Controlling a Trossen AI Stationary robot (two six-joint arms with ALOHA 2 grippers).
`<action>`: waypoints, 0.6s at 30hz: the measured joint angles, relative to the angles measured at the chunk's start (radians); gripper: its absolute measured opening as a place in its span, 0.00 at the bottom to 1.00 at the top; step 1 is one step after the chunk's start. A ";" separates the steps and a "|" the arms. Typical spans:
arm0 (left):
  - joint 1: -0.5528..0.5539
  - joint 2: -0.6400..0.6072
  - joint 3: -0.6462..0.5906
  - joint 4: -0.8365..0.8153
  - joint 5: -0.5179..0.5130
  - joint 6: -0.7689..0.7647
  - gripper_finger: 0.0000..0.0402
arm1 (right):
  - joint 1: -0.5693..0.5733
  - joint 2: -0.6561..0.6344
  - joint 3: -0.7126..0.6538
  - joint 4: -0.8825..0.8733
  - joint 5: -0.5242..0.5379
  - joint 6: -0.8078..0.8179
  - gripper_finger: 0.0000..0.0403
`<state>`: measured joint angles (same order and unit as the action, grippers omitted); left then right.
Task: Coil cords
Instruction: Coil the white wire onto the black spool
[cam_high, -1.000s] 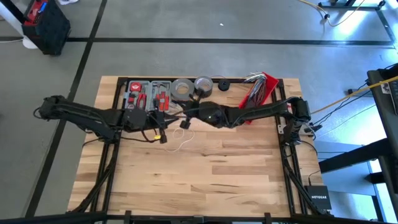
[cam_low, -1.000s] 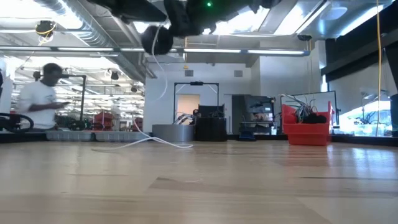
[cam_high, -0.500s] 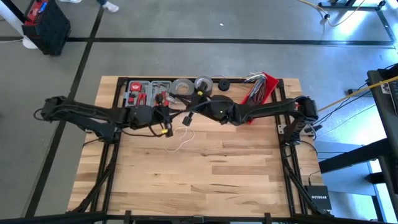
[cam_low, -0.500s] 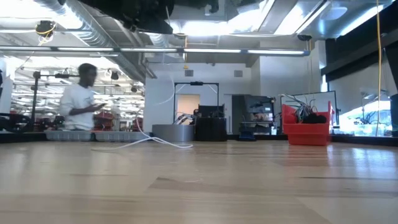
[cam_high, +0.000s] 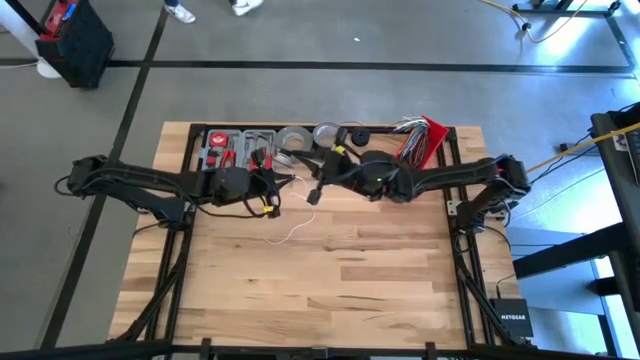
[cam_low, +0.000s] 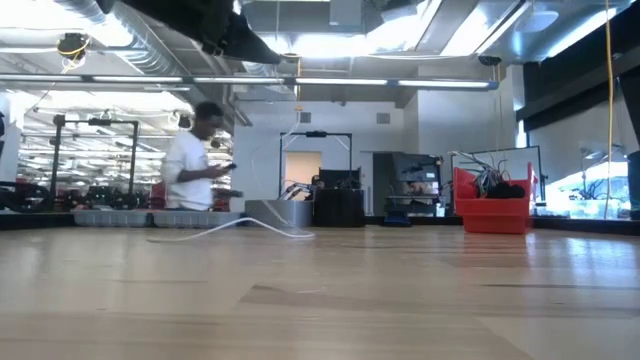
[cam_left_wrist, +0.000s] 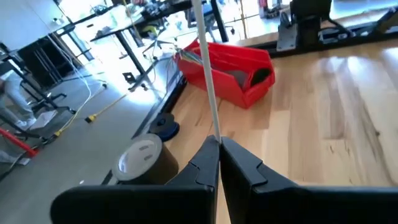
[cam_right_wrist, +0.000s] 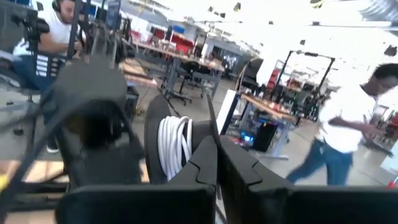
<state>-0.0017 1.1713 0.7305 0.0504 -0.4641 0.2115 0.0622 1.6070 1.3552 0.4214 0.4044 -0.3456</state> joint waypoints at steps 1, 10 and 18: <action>0.000 0.000 0.000 -0.001 -0.001 0.003 0.01 | 0.003 -0.007 0.000 0.001 0.006 -0.006 0.01; 0.001 0.002 -0.003 -0.017 -0.005 0.009 0.01 | 0.012 -0.032 0.003 -0.013 0.004 -0.027 0.01; 0.001 -0.040 -0.008 -0.149 -0.037 0.052 0.01 | 0.039 -0.036 0.008 -0.248 -0.020 -0.028 0.01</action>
<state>-0.0010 1.1312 0.7230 -0.0986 -0.5007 0.2638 0.1008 1.5712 1.3631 0.1731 0.3844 -0.3732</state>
